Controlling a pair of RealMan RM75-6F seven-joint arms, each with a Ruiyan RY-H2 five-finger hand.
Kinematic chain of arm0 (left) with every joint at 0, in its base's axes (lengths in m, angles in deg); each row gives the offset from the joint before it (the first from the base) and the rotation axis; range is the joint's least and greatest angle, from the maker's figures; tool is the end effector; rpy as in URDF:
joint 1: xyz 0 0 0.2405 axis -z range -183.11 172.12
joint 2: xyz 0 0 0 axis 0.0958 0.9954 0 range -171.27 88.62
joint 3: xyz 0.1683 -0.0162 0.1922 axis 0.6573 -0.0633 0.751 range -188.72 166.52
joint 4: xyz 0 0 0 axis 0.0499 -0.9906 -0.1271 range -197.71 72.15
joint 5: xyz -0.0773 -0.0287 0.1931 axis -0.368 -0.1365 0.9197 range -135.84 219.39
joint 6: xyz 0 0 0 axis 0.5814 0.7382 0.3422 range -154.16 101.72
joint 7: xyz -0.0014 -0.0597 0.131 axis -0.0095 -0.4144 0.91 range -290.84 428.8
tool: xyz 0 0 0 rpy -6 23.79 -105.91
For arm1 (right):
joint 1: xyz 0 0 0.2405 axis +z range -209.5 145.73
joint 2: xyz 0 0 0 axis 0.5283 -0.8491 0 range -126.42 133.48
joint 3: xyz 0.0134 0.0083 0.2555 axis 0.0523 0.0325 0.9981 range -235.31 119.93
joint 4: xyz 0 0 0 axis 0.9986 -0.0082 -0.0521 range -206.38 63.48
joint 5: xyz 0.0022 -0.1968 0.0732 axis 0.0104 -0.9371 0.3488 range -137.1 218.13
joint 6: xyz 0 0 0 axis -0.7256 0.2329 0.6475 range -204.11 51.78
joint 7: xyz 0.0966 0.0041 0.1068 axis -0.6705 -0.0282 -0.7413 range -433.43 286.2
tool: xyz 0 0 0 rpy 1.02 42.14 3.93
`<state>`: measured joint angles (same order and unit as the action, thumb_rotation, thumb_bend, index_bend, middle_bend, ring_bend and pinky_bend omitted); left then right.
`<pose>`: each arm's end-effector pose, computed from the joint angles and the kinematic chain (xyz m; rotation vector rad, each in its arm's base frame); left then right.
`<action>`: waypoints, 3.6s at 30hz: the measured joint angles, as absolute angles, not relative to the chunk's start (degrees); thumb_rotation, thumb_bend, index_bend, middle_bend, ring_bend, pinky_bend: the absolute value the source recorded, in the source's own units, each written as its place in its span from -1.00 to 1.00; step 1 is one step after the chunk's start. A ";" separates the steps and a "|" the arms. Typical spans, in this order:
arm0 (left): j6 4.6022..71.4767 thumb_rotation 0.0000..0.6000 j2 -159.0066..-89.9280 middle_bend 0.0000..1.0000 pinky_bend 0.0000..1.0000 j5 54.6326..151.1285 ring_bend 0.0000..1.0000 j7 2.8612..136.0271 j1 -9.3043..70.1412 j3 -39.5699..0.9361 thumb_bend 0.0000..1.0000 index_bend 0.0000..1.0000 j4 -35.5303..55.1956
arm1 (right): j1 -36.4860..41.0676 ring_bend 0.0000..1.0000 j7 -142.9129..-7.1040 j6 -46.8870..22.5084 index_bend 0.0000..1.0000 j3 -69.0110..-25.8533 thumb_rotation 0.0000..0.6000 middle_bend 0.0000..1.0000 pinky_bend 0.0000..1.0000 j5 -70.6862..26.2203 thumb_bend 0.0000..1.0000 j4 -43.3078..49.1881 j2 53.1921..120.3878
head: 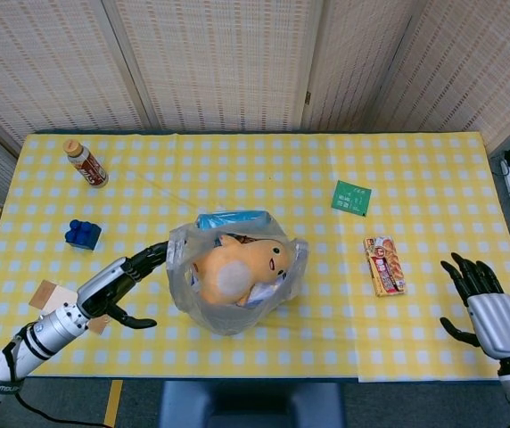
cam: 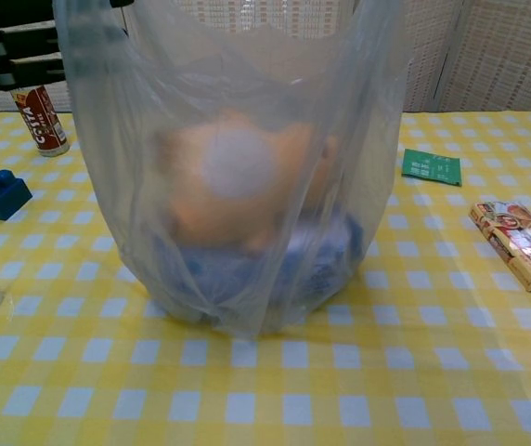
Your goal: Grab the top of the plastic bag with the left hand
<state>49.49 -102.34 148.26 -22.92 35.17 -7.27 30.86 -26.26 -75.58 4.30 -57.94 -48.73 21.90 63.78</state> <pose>-0.1491 0.2827 0.1185 1.4245 1.9887 1.5762 -0.3128 -0.1726 0.1584 1.5150 -0.9596 0.8405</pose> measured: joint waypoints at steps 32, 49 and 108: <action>41.24 1.00 -103.86 -0.84 -0.92 147.53 -1.00 -28.68 48.81 -8.36 -0.73 -0.78 34.51 | -27.54 -1.00 -85.82 7.04 -1.00 -58.93 1.00 -1.00 -1.00 -51.51 -0.42 20.99 60.42; 38.81 1.00 -105.18 -0.85 -0.90 148.94 -1.00 -38.37 55.35 -7.07 -0.73 -0.77 32.96 | -26.33 -1.00 -89.21 6.61 -1.00 -59.26 1.00 -1.00 -1.00 -53.72 -0.42 18.85 61.13; 33.38 1.00 -109.03 0.45 0.69 136.27 0.38 -56.08 69.01 -9.73 0.02 0.23 31.85 | -28.02 -0.99 -96.17 10.17 -1.00 -58.28 1.00 -1.00 -1.00 -52.25 -0.42 17.25 59.40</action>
